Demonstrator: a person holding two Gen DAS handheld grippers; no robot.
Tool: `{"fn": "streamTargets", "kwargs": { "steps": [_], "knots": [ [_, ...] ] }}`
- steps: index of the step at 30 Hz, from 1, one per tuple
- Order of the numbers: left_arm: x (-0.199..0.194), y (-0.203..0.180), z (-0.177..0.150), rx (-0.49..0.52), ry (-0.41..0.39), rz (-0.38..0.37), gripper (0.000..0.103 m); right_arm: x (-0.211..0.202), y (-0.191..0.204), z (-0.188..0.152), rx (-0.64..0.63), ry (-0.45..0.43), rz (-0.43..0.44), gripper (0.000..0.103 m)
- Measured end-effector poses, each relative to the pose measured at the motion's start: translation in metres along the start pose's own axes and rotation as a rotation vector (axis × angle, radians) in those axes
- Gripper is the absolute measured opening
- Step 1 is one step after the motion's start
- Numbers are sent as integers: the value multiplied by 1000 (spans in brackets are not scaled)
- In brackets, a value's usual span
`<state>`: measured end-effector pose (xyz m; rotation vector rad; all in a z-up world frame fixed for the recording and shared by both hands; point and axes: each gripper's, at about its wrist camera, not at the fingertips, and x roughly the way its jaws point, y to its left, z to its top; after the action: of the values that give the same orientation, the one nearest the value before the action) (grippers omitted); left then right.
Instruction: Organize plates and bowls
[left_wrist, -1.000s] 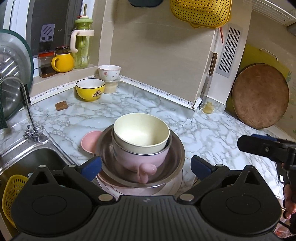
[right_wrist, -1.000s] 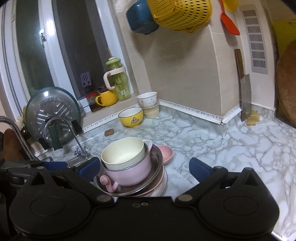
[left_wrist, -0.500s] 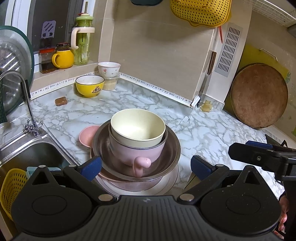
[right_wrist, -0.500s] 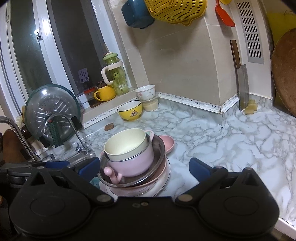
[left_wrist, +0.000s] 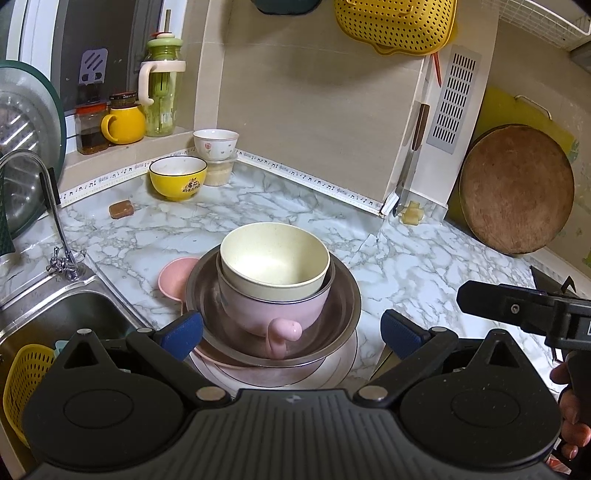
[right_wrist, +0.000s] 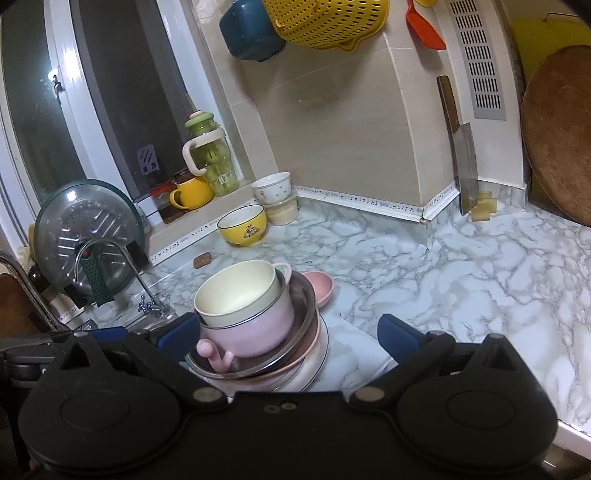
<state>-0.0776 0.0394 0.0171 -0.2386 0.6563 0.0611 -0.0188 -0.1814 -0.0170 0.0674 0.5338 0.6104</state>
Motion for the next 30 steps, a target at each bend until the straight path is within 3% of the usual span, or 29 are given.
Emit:
{"fn": "streamTargets", "kwargs": {
  "steps": [13,30],
  "knots": [
    [2,-3,2,28,-9,-4,103,1,10,1,-66,-10,9,103],
    [0,-2,4,29,-30,-2,103,3,3,2,-45,-11,-44,103]
  ]
}}
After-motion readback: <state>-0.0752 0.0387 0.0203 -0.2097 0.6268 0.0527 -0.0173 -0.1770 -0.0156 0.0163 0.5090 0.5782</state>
